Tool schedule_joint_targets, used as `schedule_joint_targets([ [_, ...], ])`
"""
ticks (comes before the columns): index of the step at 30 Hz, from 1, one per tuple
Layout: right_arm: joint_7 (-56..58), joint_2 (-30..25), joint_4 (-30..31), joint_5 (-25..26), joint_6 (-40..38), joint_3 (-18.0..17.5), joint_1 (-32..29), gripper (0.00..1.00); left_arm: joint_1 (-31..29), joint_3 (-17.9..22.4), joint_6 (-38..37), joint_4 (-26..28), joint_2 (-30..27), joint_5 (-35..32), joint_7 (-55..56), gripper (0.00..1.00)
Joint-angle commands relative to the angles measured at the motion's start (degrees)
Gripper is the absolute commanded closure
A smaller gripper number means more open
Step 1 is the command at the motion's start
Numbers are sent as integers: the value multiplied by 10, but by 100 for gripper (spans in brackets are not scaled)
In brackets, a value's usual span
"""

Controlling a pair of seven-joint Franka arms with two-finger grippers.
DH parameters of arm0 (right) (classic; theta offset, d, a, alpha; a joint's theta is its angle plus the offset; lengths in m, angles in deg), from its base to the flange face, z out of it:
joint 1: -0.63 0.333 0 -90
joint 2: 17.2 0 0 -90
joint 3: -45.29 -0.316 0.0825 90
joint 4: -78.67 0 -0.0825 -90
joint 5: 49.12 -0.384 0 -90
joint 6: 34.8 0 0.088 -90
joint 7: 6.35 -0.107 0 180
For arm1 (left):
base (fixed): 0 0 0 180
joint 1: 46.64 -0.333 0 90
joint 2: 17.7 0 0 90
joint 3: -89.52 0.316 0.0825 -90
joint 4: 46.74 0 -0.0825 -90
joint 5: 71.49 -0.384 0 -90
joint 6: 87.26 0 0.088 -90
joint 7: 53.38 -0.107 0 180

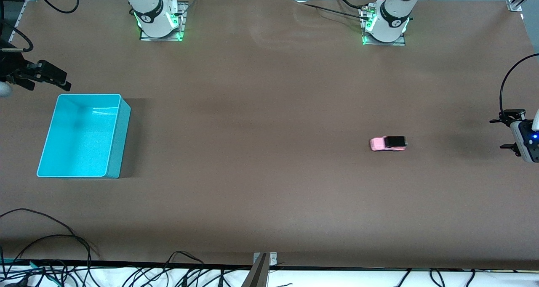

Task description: Wind and store pink jeep toy

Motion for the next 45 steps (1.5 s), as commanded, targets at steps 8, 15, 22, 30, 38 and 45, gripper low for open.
schedule_joint_targets([
  [8, -3, 0, -10, 1, -11, -1, 1, 0, 44, -37, -129, -61, -30, 11, 166, 0],
  [15, -3, 0, -10, 1, -11, 0, 1, 0, 89, -38, -181, -107, -35, 11, 253, 0],
  [22, -3, 0, -10, 1, -11, 0, 1, 0, 118, -38, -187, -111, -66, 10, 322, 0],
  [30, -3, 0, -10, 1, -11, 0, 1, 0, 151, -28, -185, -101, -97, 4, 340, 0],
  [38, -3, 0, -10, 1, -11, 0, 1, 0, 238, 60, -143, -49, -152, 10, 413, 0],
  [45, -3, 0, -10, 1, -11, 0, 1, 0, 247, 69, -51, 41, -209, 12, 457, 0],
])
